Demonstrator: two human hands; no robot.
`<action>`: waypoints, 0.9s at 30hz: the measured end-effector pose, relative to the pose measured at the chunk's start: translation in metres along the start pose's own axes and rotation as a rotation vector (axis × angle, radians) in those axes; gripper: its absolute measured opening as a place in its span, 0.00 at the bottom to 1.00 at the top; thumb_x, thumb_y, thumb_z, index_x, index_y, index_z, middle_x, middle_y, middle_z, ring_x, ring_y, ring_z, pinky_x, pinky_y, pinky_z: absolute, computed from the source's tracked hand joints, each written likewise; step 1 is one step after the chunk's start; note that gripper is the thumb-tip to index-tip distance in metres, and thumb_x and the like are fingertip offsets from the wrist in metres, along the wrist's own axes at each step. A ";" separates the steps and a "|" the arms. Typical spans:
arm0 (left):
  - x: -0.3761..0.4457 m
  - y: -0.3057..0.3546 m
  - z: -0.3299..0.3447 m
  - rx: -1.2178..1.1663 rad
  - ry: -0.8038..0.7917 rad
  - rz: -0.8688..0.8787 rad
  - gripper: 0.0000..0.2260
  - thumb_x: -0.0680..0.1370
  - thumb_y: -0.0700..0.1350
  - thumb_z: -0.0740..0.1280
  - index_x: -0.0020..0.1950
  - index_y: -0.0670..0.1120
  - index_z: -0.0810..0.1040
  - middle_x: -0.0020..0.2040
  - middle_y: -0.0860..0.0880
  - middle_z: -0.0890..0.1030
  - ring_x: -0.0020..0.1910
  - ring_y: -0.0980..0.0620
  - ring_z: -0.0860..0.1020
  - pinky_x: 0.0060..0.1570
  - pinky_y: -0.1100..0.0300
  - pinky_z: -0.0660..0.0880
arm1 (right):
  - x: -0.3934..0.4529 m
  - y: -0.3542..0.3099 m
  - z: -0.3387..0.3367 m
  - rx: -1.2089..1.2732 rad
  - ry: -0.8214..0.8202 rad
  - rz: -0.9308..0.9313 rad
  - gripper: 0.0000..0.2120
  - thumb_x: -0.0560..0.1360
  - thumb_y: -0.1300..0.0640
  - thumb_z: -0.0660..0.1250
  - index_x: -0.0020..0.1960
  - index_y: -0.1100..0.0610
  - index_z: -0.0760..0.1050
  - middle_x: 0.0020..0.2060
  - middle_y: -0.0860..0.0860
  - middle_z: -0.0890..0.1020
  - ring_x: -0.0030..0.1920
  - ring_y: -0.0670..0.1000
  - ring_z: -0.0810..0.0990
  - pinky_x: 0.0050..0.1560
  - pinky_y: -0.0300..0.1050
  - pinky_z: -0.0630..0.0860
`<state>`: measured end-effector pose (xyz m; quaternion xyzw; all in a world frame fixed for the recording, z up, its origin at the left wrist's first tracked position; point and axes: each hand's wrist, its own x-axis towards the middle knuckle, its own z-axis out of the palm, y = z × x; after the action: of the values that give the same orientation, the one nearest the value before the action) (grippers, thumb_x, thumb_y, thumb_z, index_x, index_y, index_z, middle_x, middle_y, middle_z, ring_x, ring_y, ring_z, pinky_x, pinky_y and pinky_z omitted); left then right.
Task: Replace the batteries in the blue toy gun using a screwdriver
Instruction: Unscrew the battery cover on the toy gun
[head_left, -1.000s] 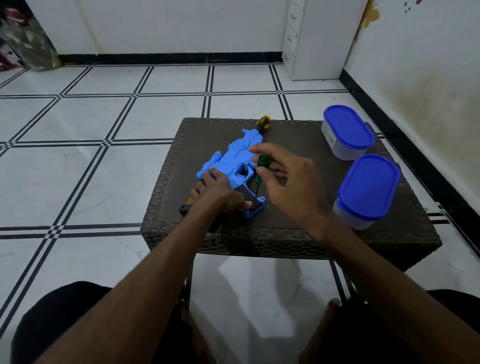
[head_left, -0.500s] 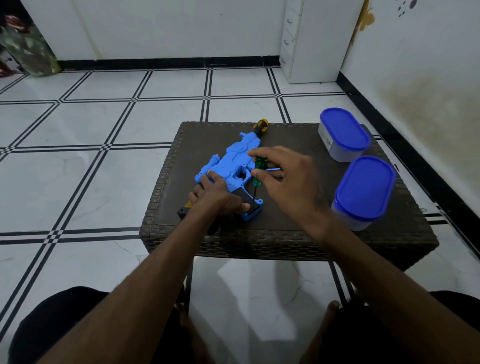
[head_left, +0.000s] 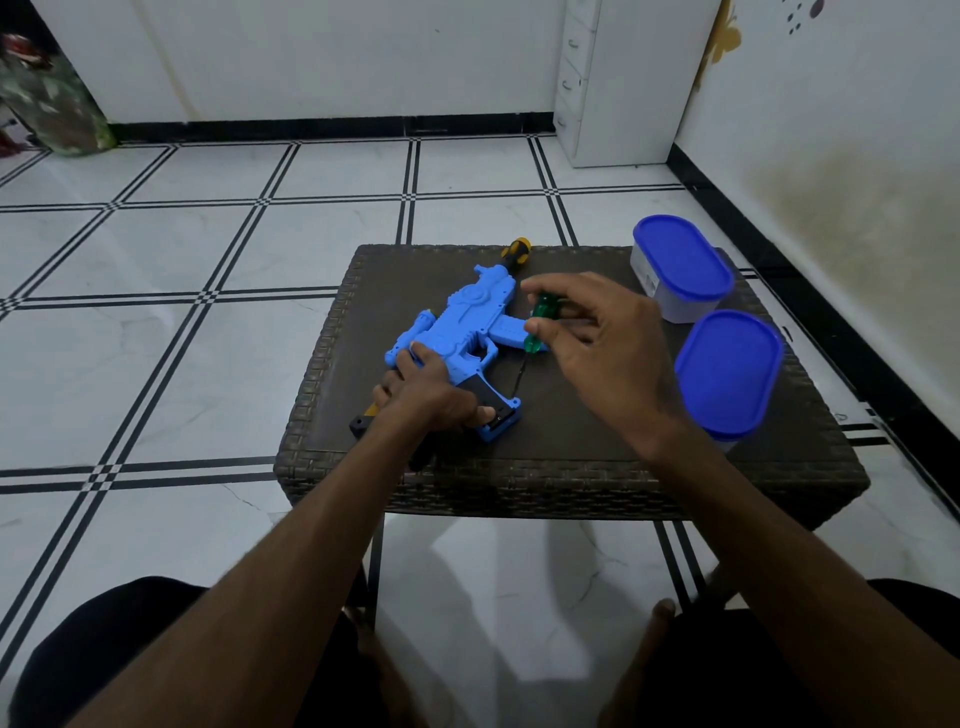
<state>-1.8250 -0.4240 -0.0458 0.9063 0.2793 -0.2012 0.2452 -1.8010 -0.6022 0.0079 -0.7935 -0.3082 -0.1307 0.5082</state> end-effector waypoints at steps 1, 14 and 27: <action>0.000 0.000 0.000 0.000 -0.001 0.001 0.56 0.71 0.61 0.73 0.78 0.43 0.33 0.79 0.41 0.35 0.78 0.37 0.41 0.75 0.41 0.43 | 0.001 0.001 -0.002 0.000 0.016 0.012 0.17 0.73 0.64 0.74 0.60 0.55 0.81 0.52 0.49 0.83 0.51 0.47 0.83 0.50 0.44 0.83; 0.003 -0.002 0.002 0.015 0.019 0.008 0.57 0.70 0.62 0.73 0.78 0.43 0.33 0.79 0.41 0.37 0.78 0.37 0.42 0.75 0.41 0.45 | -0.009 0.009 0.014 0.028 -0.013 0.000 0.17 0.72 0.65 0.74 0.59 0.56 0.81 0.51 0.49 0.83 0.51 0.48 0.83 0.48 0.47 0.83; 0.002 -0.002 0.002 0.016 0.023 0.017 0.57 0.70 0.62 0.72 0.78 0.43 0.33 0.79 0.41 0.37 0.78 0.38 0.42 0.75 0.42 0.44 | -0.010 0.006 0.014 0.015 -0.031 -0.018 0.17 0.72 0.67 0.73 0.60 0.57 0.81 0.52 0.50 0.83 0.52 0.48 0.83 0.49 0.44 0.83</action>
<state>-1.8252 -0.4227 -0.0489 0.9128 0.2729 -0.1912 0.2364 -1.8067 -0.5956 -0.0083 -0.7889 -0.3239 -0.1205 0.5082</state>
